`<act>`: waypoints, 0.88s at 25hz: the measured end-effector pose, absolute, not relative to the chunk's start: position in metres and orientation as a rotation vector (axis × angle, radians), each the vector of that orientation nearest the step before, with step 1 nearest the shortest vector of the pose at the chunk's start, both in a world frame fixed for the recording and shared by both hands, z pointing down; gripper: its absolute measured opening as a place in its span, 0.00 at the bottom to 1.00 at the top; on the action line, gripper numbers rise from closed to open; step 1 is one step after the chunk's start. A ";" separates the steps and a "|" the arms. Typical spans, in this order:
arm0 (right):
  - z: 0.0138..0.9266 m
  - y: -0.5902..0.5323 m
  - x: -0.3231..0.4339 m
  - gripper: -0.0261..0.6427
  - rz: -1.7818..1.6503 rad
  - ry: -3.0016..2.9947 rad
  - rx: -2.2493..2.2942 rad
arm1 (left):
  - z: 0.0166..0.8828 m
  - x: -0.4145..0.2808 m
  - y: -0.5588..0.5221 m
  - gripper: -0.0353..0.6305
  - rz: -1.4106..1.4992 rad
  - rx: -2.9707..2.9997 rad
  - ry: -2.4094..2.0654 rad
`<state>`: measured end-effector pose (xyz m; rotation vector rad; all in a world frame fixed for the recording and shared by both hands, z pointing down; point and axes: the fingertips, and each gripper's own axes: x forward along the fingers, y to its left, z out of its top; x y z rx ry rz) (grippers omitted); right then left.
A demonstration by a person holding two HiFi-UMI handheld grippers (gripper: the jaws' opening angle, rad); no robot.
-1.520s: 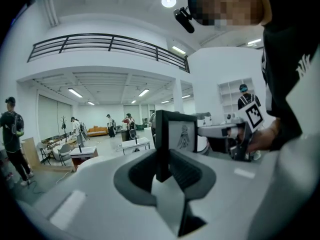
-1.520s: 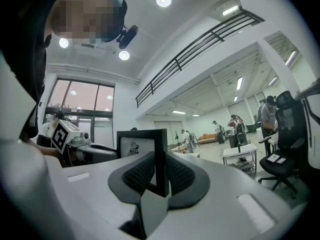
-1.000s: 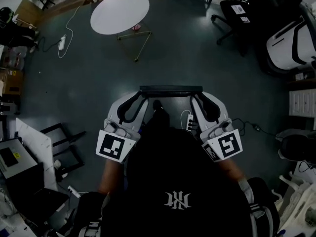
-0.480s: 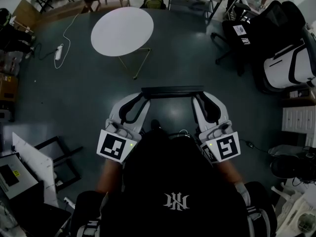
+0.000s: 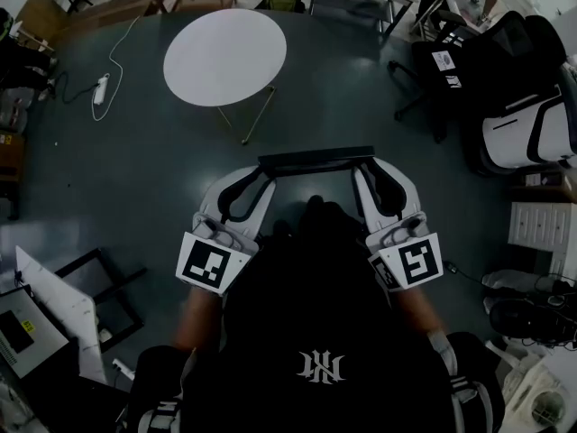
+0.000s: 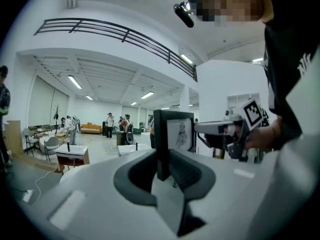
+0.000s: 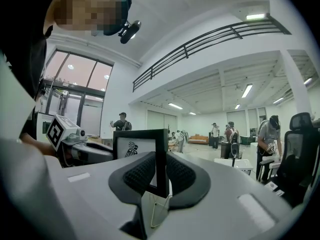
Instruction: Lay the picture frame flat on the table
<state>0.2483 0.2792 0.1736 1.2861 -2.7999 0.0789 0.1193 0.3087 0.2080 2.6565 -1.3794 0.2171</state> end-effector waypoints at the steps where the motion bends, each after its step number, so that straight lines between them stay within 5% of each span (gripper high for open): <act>1: 0.175 0.273 0.248 0.12 0.088 -2.803 1.285 | 0.209 0.120 0.303 0.15 0.216 2.654 -1.380; 22: 0.213 0.036 0.241 0.11 0.228 -2.924 0.948 | 0.222 0.115 0.090 0.15 0.324 2.431 -1.664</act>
